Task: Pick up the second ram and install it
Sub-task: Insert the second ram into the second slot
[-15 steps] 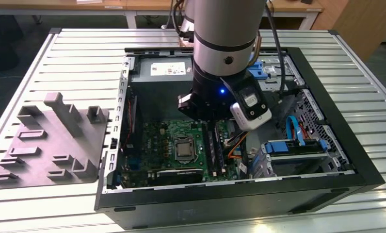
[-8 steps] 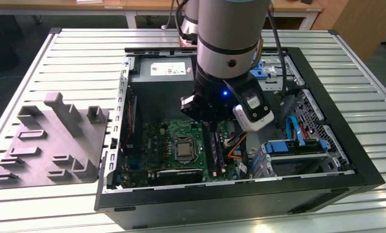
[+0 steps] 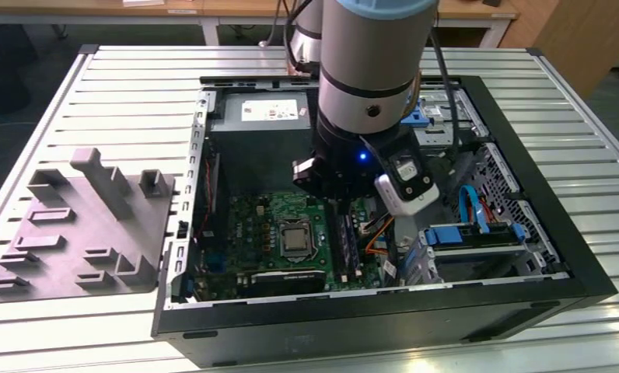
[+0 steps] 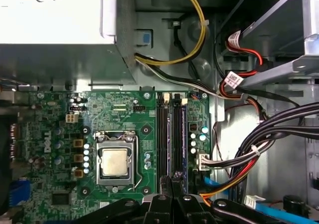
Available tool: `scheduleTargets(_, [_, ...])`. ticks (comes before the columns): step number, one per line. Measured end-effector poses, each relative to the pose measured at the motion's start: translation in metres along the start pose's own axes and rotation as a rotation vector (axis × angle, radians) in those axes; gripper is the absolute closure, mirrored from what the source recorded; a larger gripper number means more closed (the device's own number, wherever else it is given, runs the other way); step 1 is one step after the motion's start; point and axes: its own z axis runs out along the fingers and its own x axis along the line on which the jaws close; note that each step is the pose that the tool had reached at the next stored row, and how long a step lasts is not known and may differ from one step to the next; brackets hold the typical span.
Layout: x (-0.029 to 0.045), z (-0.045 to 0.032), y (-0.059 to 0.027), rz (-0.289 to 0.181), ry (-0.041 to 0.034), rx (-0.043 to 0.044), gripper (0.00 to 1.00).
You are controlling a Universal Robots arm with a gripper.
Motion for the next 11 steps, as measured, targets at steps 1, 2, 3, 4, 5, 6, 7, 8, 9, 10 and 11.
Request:
scheduleTargets(1, [-0.0003, 0.0018, -0.0001, 0.000, 0.0000, 0.0000, 0.89])
scheduleTargets(2, [-0.0005, 0.0036, -0.0002, 0.000, 0.0000, -0.0002, 0.89])
scheduleTargets(3, [-0.0005, 0.0056, -0.0003, 0.000, -0.0001, -0.0004, 0.89])
scheduleTargets(4, [-0.0005, 0.0074, -0.0004, 0.000, -0.0001, -0.0004, 0.89])
scheduleTargets(5, [-0.0005, 0.0092, -0.0005, 0.000, -0.0001, -0.0004, 0.89])
scheduleTargets(6, [-0.0005, 0.0109, -0.0006, 0.000, -0.0001, -0.0004, 0.89])
scheduleTargets(7, [-0.0005, 0.0124, -0.0006, 0.000, 0.0000, -0.0004, 0.89])
scheduleTargets(8, [-0.0006, 0.0134, -0.0007, 0.000, -0.0001, -0.0007, 0.89])
scheduleTargets(9, [-0.0010, 0.0141, -0.0007, 0.000, -0.0001, -0.0010, 0.89])
scheduleTargets(10, [-0.0017, 0.0149, -0.0008, 0.000, -0.0001, -0.0013, 0.89])
scheduleTargets(11, [-0.0022, 0.0156, -0.0008, 0.000, 0.0000, -0.0018, 0.89])
